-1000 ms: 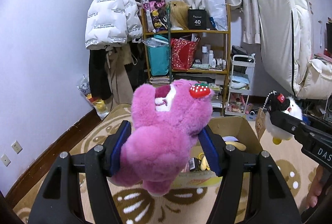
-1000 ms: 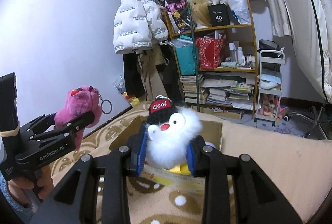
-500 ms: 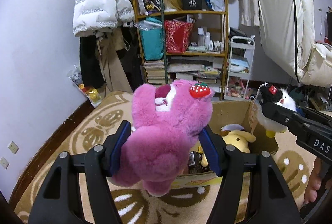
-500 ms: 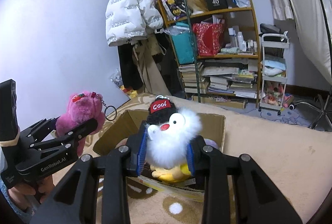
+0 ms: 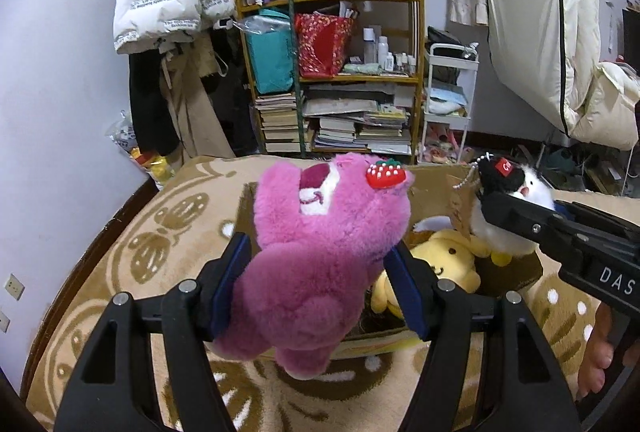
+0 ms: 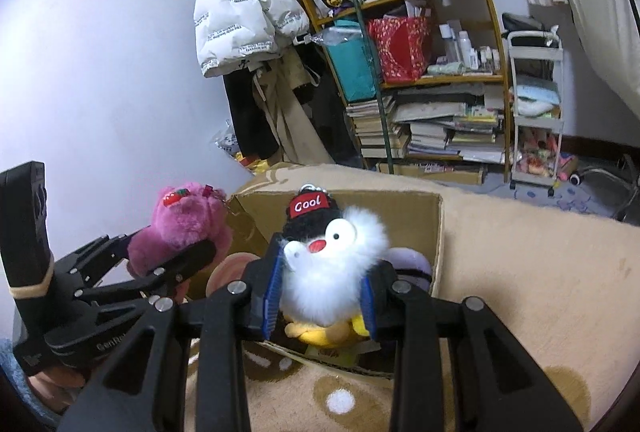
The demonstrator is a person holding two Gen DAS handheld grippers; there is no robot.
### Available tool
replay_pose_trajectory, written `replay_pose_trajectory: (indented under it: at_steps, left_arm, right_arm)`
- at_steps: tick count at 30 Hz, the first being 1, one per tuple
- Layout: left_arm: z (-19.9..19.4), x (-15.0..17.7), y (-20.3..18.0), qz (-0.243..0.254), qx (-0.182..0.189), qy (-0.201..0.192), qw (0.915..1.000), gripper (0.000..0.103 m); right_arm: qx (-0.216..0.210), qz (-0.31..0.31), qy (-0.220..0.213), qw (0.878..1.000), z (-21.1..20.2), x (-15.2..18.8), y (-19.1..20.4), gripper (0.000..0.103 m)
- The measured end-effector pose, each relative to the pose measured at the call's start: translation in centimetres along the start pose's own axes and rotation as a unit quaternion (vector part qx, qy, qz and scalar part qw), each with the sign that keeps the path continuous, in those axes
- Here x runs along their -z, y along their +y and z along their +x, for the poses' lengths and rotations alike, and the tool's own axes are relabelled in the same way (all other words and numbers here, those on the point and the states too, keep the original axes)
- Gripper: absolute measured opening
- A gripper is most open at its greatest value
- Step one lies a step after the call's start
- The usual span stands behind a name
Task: Organize soft objects
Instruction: 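Lower both keychain plushes into the box and open both grippers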
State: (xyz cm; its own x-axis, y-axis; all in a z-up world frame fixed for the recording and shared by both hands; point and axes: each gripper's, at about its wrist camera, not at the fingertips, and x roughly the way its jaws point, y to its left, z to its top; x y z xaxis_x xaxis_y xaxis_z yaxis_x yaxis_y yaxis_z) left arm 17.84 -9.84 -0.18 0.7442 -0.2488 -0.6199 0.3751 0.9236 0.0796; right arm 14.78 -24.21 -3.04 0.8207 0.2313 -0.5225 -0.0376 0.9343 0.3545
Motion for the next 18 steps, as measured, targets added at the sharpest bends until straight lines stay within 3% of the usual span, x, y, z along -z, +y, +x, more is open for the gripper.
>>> replay_pose_trajectory:
  at_steps: [13, 18]
  left_arm:
    - [0.9, 0.5, -0.1, -0.001, 0.002, 0.014, 0.9999, 0.068]
    - [0.7, 0.2, 0.2, -0.007, 0.005, -0.001, 1.0000, 0.068]
  right_arm:
    - [-0.005, 0.037, 0.014, 0.999, 0.5, 0.8, -1.1, 0.037]
    - [-0.013, 0.035, 0.003, 0.999, 0.3, 0.7, -0.7, 0.037]
